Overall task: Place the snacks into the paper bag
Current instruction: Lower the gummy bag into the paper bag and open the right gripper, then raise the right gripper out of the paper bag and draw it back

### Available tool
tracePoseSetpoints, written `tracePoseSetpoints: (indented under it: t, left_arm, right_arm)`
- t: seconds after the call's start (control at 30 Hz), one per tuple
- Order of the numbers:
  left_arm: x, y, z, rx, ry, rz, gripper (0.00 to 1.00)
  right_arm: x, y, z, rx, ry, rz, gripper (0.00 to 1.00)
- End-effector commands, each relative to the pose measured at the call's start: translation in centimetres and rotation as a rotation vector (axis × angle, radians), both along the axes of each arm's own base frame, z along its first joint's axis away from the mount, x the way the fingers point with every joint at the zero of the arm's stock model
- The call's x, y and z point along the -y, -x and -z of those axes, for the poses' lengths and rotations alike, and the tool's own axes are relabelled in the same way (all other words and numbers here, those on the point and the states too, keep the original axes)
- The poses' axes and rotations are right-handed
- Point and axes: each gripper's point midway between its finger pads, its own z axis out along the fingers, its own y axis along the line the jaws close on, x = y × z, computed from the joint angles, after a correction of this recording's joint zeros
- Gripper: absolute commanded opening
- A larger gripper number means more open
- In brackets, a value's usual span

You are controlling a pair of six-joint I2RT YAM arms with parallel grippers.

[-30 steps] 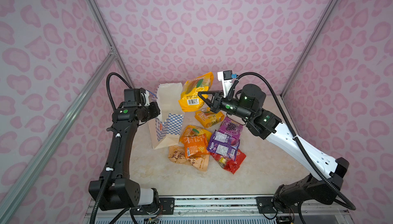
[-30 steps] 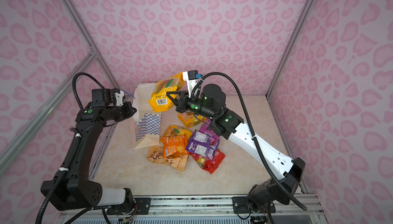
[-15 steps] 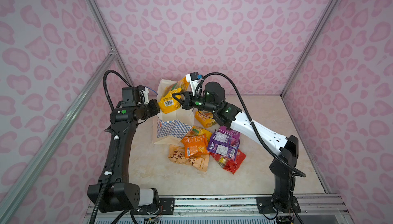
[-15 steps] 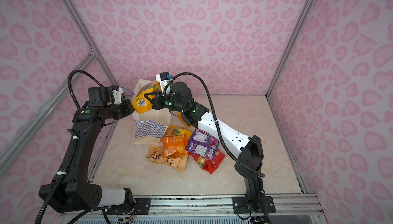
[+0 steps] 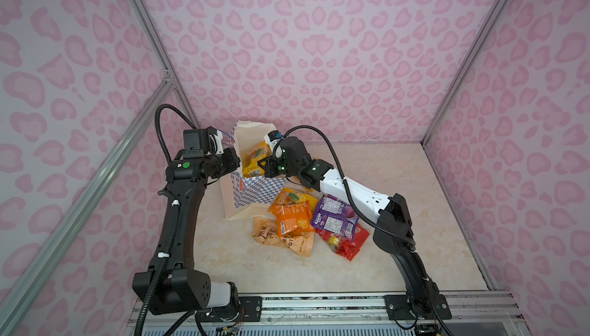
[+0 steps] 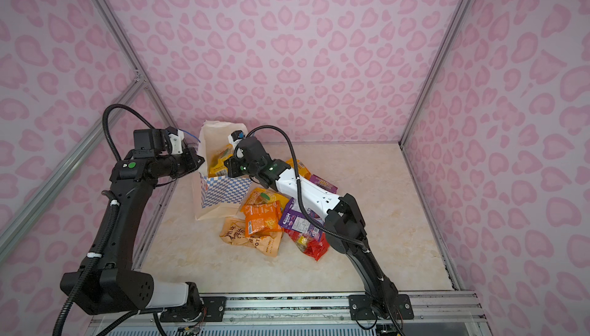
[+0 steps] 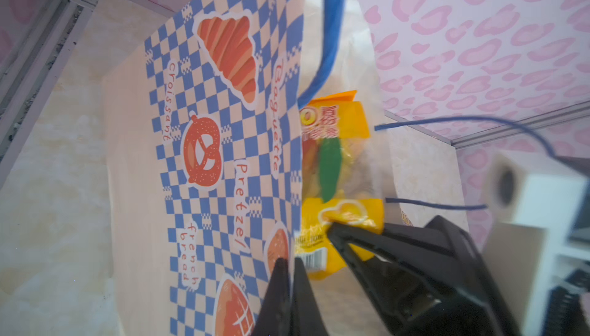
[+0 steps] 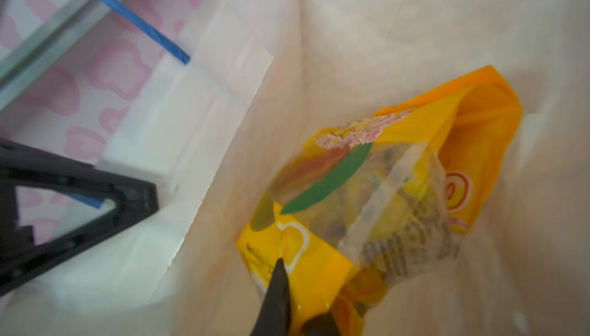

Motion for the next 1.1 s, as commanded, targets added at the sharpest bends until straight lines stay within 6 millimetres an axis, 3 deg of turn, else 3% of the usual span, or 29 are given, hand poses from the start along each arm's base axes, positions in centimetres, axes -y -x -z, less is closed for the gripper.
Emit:
tracePoseSetpoints:
  t: [0.0, 0.17, 0.37, 0.43, 0.5, 0.67, 0.8, 0.93, 1.07]
  left_arm:
    - [0.4, -0.6, -1.2, 0.051, 0.011, 0.027, 0.03]
    - [0.6, -0.9, -0.6, 0.039, 0.021, 0.038, 0.03]
    - [0.7, -1.2, 0.2, 0.021, 0.032, 0.039, 0.03]
    - [0.7, -1.3, 0.2, 0.018, 0.038, 0.034, 0.03]
    - [0.8, -1.5, 0.2, 0.02, 0.05, 0.036, 0.03]
    - [1.2, -1.9, -0.4, 0.025, 0.08, 0.041, 0.03]
    - [1.7, -2.7, -1.6, 0.045, 0.154, 0.054, 0.03]
    - [2.5, -3.9, -2.4, 0.041, 0.255, 0.081, 0.03]
    - [2.3, -4.4, -2.4, 0.038, 0.26, 0.079, 0.03]
  right_arm:
    - [-0.4, -0.6, 1.9, 0.027, 0.077, -0.004, 0.0]
    - [-1.3, -0.9, 3.0, 0.022, 0.1, -0.015, 0.0]
    - [-2.3, -0.7, 1.9, 0.038, 0.073, -0.051, 0.0]
    - [-2.8, -0.4, 1.4, 0.043, 0.054, -0.077, 0.18]
    - [-2.9, -0.1, 0.8, 0.048, 0.044, -0.096, 0.43]
    - [-1.7, -0.5, -2.2, 0.058, 0.018, -0.104, 0.64]
    - [1.1, -1.0, -6.9, 0.096, 0.002, -0.048, 0.74]
    - [6.8, -2.6, -11.1, 0.134, 0.042, 0.131, 0.83]
    - [15.9, -5.5, -9.3, 0.029, 0.174, 0.409, 0.95]
